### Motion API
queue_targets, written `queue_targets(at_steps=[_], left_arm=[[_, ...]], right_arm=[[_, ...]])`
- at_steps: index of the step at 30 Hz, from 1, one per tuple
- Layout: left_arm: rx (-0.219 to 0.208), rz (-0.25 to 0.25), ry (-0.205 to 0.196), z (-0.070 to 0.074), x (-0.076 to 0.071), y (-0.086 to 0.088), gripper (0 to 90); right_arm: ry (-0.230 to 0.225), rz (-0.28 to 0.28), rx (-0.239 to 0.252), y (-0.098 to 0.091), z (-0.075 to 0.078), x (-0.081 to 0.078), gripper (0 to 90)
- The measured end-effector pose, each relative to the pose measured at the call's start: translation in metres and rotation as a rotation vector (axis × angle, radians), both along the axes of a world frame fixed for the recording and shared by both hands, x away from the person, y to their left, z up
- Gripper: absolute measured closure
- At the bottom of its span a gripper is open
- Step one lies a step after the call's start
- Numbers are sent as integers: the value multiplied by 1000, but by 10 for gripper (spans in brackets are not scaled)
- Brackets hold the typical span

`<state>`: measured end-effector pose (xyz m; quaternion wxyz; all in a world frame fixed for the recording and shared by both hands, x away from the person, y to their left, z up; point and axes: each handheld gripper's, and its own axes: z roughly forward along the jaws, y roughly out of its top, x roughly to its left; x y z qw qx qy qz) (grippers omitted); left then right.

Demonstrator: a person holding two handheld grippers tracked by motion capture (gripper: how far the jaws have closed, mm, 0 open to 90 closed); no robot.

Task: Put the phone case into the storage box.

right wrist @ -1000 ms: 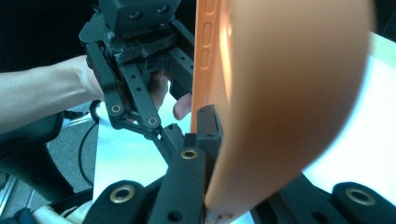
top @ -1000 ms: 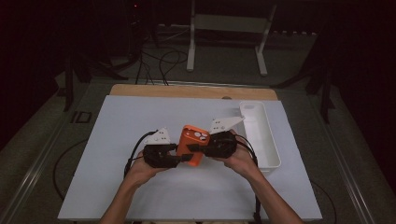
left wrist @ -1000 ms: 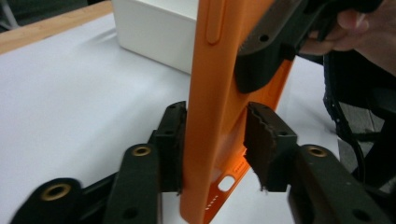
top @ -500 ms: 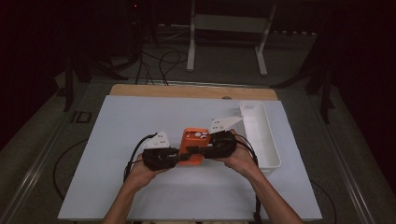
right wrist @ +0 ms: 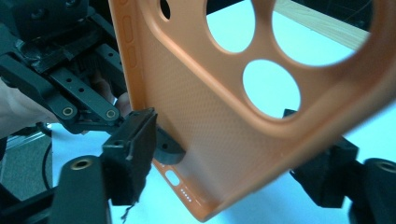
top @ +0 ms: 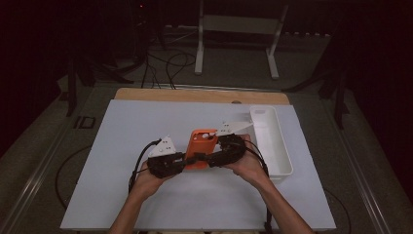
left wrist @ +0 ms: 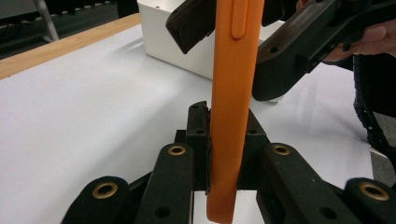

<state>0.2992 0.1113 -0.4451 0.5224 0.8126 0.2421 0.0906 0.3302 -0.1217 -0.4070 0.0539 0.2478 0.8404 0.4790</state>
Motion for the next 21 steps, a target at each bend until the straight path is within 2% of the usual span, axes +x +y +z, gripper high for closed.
queue_targets(at_steps=[12,21], left_arm=[[9,72,-17,1,0,0,801],[25,133,-29,2,0,0,801]], right_arm=[[-20,-95,-21,-1,1,-1,96],[-27,-138,-11,-3,2,-2,85]])
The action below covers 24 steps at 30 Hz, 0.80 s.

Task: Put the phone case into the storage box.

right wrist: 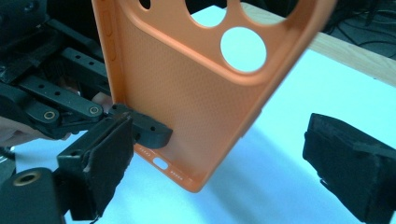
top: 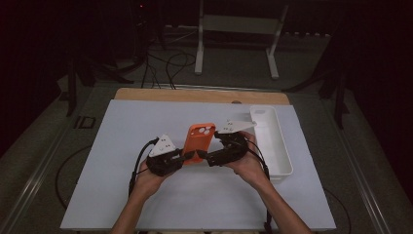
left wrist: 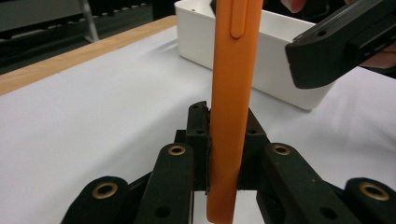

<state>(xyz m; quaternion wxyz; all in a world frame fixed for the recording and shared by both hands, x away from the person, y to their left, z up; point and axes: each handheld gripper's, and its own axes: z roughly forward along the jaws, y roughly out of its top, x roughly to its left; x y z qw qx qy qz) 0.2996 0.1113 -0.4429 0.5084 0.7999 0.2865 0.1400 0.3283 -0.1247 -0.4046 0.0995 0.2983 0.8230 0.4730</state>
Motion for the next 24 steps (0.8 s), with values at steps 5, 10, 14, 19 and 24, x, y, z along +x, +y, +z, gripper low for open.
queue_targets(at_steps=[5,10,14,19,24], left_arm=[[11,37,-6,0,1,0,801],[20,64,-11,0,1,-2,801],[26,88,-18,0,1,-5,801],[37,123,-28,-1,1,-8,801],[39,158,-33,-3,1,-11,801]], right_arm=[[-6,-22,19,-2,0,0,85],[-15,-46,32,-3,0,0,85],[-34,-68,36,-3,2,-2,85],[-36,-92,52,-4,3,-2,85],[-37,-106,71,-4,3,-1,85]])
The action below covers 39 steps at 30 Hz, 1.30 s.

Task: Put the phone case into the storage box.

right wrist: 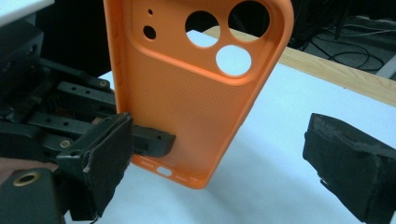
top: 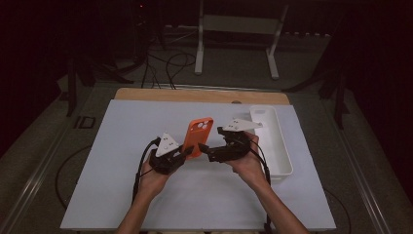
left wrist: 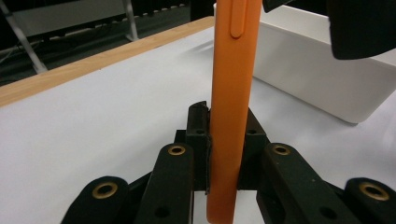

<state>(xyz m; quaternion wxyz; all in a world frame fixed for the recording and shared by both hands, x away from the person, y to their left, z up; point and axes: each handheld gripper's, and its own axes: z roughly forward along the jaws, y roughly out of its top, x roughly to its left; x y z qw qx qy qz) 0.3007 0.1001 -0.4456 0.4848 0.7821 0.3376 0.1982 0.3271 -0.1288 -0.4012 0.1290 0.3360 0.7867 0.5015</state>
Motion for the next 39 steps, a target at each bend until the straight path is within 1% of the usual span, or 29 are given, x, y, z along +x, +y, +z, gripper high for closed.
queue_targets(at_steps=[7,12,16,20,23,27,29,35,39], left_arm=[[0,33,-7,-2,0,-3,801],[-2,51,-17,-3,-1,-6,801],[3,56,-19,-4,-1,-6,801],[2,60,-20,-5,-2,-7,801],[9,61,-21,-5,-2,-8,801],[10,63,-22,-6,-3,-8,801],[16,67,-24,-7,-3,-10,801],[20,78,-28,-9,-4,-12,801],[27,83,-27,-11,-5,-15,800]], right_arm=[[1,-26,33,0,2,0,86],[-9,-42,58,3,5,0,86],[-11,-49,73,5,9,-1,86],[-10,-60,101,7,12,0,87],[-16,-64,108,10,13,0,87],[-14,-73,120,12,14,0,107],[-4,-81,138,14,15,1,128],[13,-108,156,18,15,2,143],[18,-124,149,21,13,3,143]])
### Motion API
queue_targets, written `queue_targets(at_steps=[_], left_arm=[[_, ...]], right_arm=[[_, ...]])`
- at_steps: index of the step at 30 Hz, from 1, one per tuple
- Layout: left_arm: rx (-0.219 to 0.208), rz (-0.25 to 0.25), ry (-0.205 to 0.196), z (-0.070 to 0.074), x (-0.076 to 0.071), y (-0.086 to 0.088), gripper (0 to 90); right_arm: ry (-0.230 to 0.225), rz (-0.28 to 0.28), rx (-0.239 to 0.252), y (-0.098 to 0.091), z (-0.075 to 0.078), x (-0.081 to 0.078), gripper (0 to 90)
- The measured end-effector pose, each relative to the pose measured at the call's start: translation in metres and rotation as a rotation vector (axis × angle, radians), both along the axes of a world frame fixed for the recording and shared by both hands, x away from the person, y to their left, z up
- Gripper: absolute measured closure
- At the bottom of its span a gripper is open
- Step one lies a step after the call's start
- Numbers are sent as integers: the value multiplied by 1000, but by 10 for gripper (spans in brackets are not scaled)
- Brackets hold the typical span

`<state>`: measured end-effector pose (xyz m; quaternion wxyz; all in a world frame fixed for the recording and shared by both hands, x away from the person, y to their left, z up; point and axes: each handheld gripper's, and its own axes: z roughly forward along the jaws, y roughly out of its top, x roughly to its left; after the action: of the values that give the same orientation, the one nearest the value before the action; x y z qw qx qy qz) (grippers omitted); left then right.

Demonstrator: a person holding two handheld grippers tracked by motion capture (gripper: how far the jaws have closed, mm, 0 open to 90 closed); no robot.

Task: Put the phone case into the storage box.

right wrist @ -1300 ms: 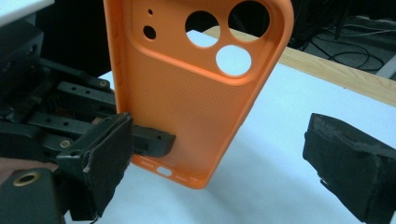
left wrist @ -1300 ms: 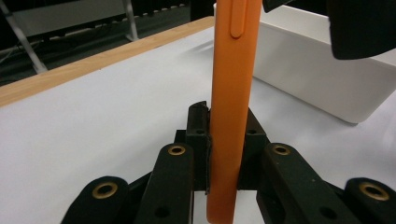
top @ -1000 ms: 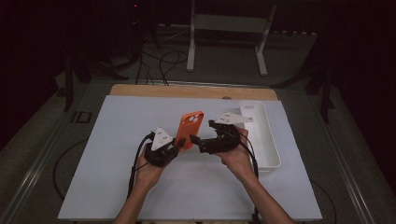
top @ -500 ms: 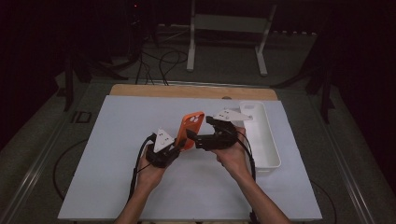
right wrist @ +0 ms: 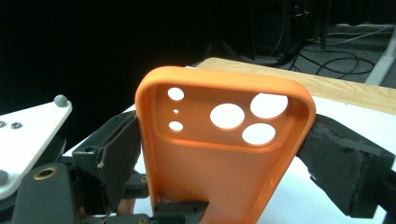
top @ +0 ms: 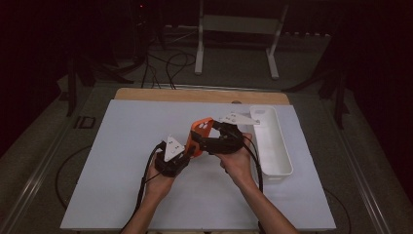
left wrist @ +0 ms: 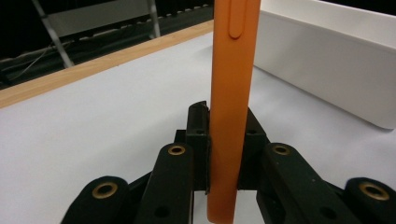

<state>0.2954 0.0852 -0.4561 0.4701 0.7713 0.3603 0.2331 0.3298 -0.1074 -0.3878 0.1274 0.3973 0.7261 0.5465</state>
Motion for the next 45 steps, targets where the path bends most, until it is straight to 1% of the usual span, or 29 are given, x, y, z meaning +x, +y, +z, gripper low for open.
queue_targets(at_steps=[5,8,13,15,19,27,30,32,34,37,39,41,45], left_arm=[[-6,9,6,-3,-1,-1,800],[0,14,-6,-3,-2,-2,800],[-4,27,-10,-4,-3,-6,799],[9,31,-18,-6,-4,-7,798],[22,31,-24,-7,-5,-9,797],[13,17,-12,-9,-5,-10,796],[-4,9,-6,-9,-4,-9,796],[-21,-4,-2,-9,-5,-8,796],[-31,-4,-2,-9,-5,-8,796],[-50,-15,9,-10,-4,-8,796],[-74,-23,16,-10,-5,-9,796],[-78,-27,22,-10,-5,-9,795],[-86,-34,27,-10,-4,-8,795]], right_arm=[[9,-18,2,3,0,1,145],[16,-22,7,4,0,2,143],[19,-34,17,6,1,2,140],[20,-35,13,7,1,3,139],[32,-33,3,8,2,4,137],[49,-34,-9,7,1,6,150],[52,-26,-7,6,0,6,152],[45,-23,-5,5,0,6,152],[36,-24,5,5,-1,5,151],[7,-35,10,6,-2,2,151],[-11,-43,16,6,-4,0,152],[-25,-56,24,7,-5,-2,153],[-34,-56,28,7,-7,-2,156]])
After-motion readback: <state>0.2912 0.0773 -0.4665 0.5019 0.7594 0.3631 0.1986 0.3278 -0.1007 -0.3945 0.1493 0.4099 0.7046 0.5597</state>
